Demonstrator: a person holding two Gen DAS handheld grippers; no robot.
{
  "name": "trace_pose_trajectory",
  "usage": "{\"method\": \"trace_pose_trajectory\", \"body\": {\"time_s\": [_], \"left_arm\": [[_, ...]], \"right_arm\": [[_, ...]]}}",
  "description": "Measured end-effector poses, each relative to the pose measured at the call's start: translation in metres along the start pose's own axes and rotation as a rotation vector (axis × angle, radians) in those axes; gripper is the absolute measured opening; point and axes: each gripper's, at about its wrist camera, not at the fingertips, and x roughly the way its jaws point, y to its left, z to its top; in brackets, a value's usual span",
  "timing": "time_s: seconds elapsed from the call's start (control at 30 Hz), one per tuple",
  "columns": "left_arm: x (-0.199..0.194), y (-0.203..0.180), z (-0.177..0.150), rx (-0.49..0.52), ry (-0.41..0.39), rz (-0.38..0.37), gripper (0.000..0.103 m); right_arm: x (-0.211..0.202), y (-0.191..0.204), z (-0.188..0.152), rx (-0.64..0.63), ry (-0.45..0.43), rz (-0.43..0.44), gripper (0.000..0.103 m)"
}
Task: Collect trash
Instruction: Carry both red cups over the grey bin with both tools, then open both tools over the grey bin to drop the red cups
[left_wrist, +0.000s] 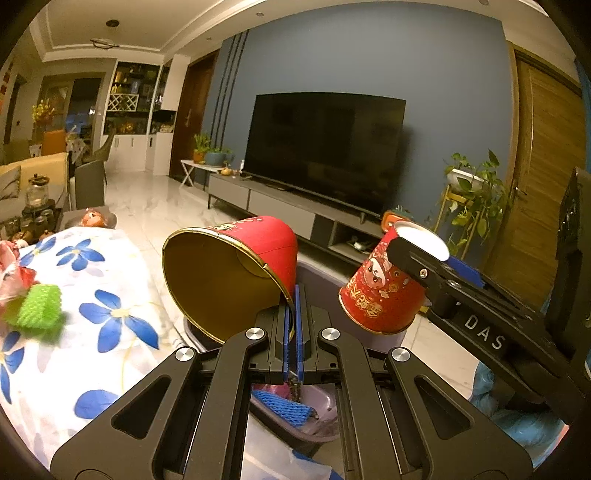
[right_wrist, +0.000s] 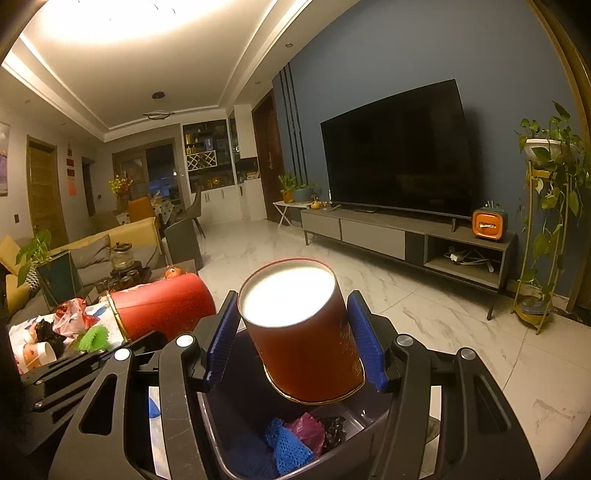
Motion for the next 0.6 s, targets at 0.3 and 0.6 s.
{"method": "trace_pose_trajectory", "body": {"time_s": [0.3,0.6], "left_arm": [[0.021,0.004,-0.002,-0.025,0.029,-0.014,0.002],[0.031,0.002,-0.002,-0.022,0.047,-0.013,0.004]], "right_arm": [[0.013,-0.002,-0.003,0.0,0.019,-0.006,0.058],[0.019,-0.003,-0.003,0.01,0.026,-0.01,0.058]]}}
